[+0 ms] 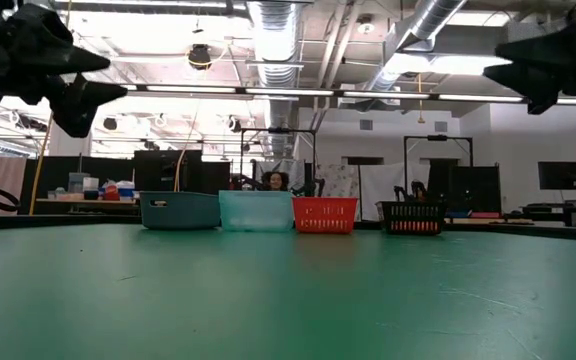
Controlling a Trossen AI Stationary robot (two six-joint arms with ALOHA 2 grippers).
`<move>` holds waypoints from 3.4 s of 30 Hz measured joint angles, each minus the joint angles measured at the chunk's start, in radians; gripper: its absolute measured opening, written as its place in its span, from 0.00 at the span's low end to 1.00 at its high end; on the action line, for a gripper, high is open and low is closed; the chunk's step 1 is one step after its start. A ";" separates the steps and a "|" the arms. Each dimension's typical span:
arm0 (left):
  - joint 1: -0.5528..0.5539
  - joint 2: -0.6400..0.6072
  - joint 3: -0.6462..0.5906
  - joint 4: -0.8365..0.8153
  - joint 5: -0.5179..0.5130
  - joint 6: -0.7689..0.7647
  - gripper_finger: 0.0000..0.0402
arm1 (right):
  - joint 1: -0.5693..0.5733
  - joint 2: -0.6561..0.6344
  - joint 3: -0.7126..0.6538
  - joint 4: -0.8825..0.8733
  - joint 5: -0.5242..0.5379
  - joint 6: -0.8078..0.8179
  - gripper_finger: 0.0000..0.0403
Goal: Sort Halloween decoration
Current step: Return to Home Position
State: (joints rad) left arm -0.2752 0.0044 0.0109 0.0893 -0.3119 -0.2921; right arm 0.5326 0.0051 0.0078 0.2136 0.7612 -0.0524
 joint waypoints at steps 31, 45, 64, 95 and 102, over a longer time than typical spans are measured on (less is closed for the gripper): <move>0.000 0.000 -0.002 -0.016 -0.035 -0.016 0.48 | -0.005 0.000 -0.002 -0.127 -0.002 0.000 0.48; 0.000 0.000 -0.002 -0.016 -0.035 -0.017 0.48 | -0.005 0.000 -0.002 -0.127 -0.002 0.000 0.48; 0.000 0.000 -0.002 -0.016 -0.035 -0.018 0.48 | -0.005 0.000 -0.002 -0.127 -0.002 0.000 0.48; 0.000 0.000 -0.002 -0.016 -0.035 -0.018 0.48 | -0.005 0.000 -0.002 -0.127 -0.002 0.000 0.48; 0.000 0.000 -0.002 -0.016 -0.035 -0.018 0.48 | -0.005 0.000 -0.002 -0.127 -0.002 0.000 0.48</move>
State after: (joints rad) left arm -0.2752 0.0044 0.0086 0.0734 -0.3466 -0.3103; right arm 0.5275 0.0053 0.0053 0.0864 0.7589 -0.0525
